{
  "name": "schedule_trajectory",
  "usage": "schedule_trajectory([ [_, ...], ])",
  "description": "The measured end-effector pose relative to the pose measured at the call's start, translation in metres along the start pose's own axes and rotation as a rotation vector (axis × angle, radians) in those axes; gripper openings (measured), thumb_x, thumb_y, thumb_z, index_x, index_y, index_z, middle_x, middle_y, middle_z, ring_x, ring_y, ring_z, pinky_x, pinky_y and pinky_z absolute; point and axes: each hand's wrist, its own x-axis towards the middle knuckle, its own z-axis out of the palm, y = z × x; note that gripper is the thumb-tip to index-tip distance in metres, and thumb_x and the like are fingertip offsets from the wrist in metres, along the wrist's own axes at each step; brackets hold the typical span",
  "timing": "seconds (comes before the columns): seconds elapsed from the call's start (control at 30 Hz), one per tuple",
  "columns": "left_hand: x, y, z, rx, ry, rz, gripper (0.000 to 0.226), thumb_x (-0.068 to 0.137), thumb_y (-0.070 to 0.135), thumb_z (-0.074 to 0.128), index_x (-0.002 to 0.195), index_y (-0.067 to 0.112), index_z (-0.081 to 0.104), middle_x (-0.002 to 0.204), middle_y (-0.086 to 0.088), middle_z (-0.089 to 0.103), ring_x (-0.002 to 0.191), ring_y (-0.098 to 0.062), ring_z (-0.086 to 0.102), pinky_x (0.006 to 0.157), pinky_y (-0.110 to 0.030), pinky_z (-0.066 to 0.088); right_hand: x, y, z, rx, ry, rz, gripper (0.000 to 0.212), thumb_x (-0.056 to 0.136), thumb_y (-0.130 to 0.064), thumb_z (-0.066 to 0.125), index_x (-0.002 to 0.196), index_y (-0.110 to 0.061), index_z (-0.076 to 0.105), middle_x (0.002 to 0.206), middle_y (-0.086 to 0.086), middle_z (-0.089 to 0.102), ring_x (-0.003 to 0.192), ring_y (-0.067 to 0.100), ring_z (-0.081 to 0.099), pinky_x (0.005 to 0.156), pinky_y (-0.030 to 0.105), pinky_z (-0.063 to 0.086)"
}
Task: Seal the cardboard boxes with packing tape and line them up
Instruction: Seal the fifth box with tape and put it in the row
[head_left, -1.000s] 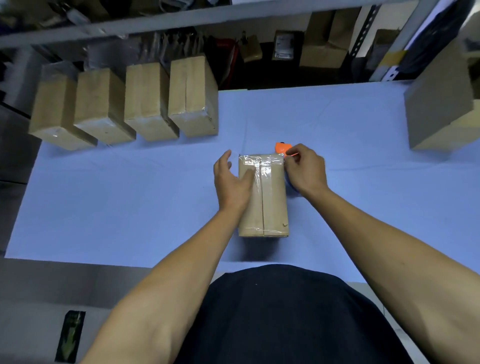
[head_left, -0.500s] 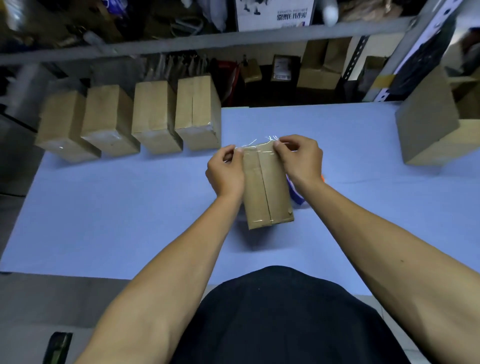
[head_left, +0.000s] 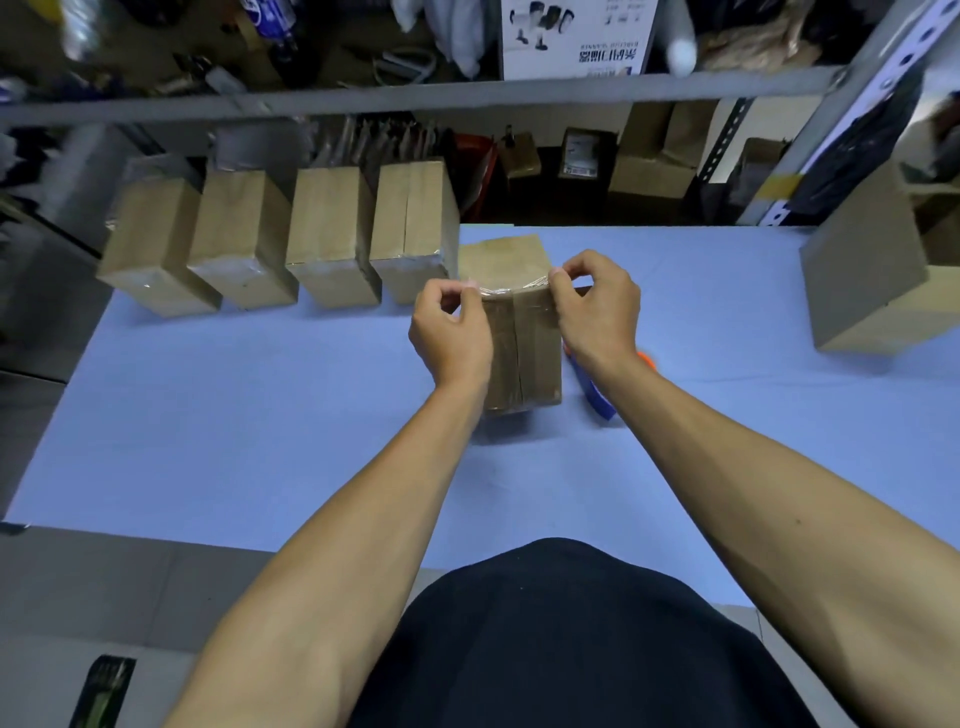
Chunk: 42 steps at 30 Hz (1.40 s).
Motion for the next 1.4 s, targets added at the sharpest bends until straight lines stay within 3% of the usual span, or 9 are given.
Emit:
schedule_trajectory([
  [0.2,-0.002,-0.012,-0.003,0.034,0.009,0.023,0.012,0.085,0.008,0.063,0.074,0.012,0.061,0.076,-0.004,0.067,0.073,-0.018,0.062,0.066,-0.029,0.051,-0.01,0.002,0.004,0.048,-0.011,0.055,0.014,0.089,-0.022,0.063,0.079,-0.012,0.065,0.087,-0.002,0.068,0.074,0.013,0.06,0.075,0.029,0.046],
  [0.43,-0.019,-0.049,-0.018,-0.048,-0.074,-0.083,0.019,0.084,0.007,0.066,0.077,0.022,0.058,0.06,0.013,0.06,0.057,-0.002,0.056,0.062,-0.022,0.047,-0.029,0.032,-0.005,0.082,-0.082,0.139,0.009,0.078,-0.02,0.066,0.072,-0.016,0.061,0.071,-0.008,0.065,0.067,0.01,0.061,0.06,0.021,0.042],
  [0.57,-0.022,-0.048,-0.017,-0.128,-0.12,-0.121,0.021,0.088,0.006,0.063,0.102,0.021,0.06,0.087,0.01,0.064,0.08,-0.005,0.065,0.076,-0.018,0.05,-0.028,0.037,-0.013,0.135,-0.149,0.189,0.012,0.08,-0.021,0.066,0.091,-0.027,0.065,0.079,-0.01,0.067,0.074,0.016,0.066,0.067,0.026,0.049],
  [0.67,-0.021,-0.05,-0.012,-0.082,-0.255,-0.157,0.044,0.089,0.028,0.068,0.129,0.017,0.055,0.122,0.006,0.064,0.113,-0.01,0.061,0.091,-0.02,0.049,-0.027,0.034,-0.007,0.107,-0.257,0.156,0.022,0.086,-0.027,0.065,0.108,-0.027,0.066,0.096,-0.007,0.066,0.087,0.014,0.064,0.079,0.032,0.052],
  [0.8,-0.021,-0.053,-0.007,0.071,-0.395,-0.078,0.066,0.087,0.05,0.069,0.144,0.028,0.044,0.131,0.01,0.062,0.118,-0.008,0.058,0.099,-0.027,0.048,-0.035,0.031,0.011,0.061,-0.265,0.13,0.048,0.082,-0.042,0.075,0.12,-0.018,0.056,0.116,-0.002,0.057,0.105,0.015,0.057,0.089,0.03,0.048],
  [0.97,-0.019,-0.058,-0.007,0.122,-0.317,-0.017,0.05,0.091,0.041,0.066,0.137,0.024,0.054,0.123,0.01,0.067,0.112,-0.007,0.062,0.094,-0.024,0.051,-0.031,0.033,0.017,0.037,-0.203,0.132,0.052,0.077,-0.047,0.079,0.11,-0.016,0.054,0.112,0.0,0.058,0.102,0.015,0.057,0.085,0.031,0.049],
  [1.1,-0.015,-0.056,-0.001,0.042,-0.179,-0.062,0.035,0.095,0.025,0.058,0.128,0.017,0.067,0.119,0.008,0.072,0.108,-0.004,0.065,0.092,-0.022,0.052,-0.024,0.037,0.014,0.14,-0.194,0.21,0.036,0.079,-0.035,0.079,0.102,-0.013,0.062,0.101,0.002,0.068,0.089,0.016,0.064,0.084,0.04,0.053],
  [1.23,-0.011,-0.061,-0.001,-0.01,-0.197,-0.104,0.033,0.097,0.022,0.057,0.127,0.013,0.068,0.122,0.006,0.07,0.113,-0.005,0.064,0.098,-0.026,0.051,-0.021,0.043,0.007,0.362,-0.235,0.319,0.018,0.084,-0.021,0.077,0.099,-0.014,0.069,0.082,-0.001,0.067,0.082,0.015,0.065,0.083,0.05,0.057],
  [1.4,-0.01,-0.062,-0.001,-0.052,-0.191,-0.163,0.033,0.096,0.023,0.059,0.125,0.012,0.069,0.12,0.005,0.072,0.112,-0.007,0.065,0.101,-0.034,0.052,-0.019,0.044,0.002,0.486,-0.287,0.386,0.011,0.088,-0.013,0.07,0.094,-0.021,0.074,0.07,-0.017,0.066,0.067,-0.001,0.06,0.079,0.039,0.058],
])
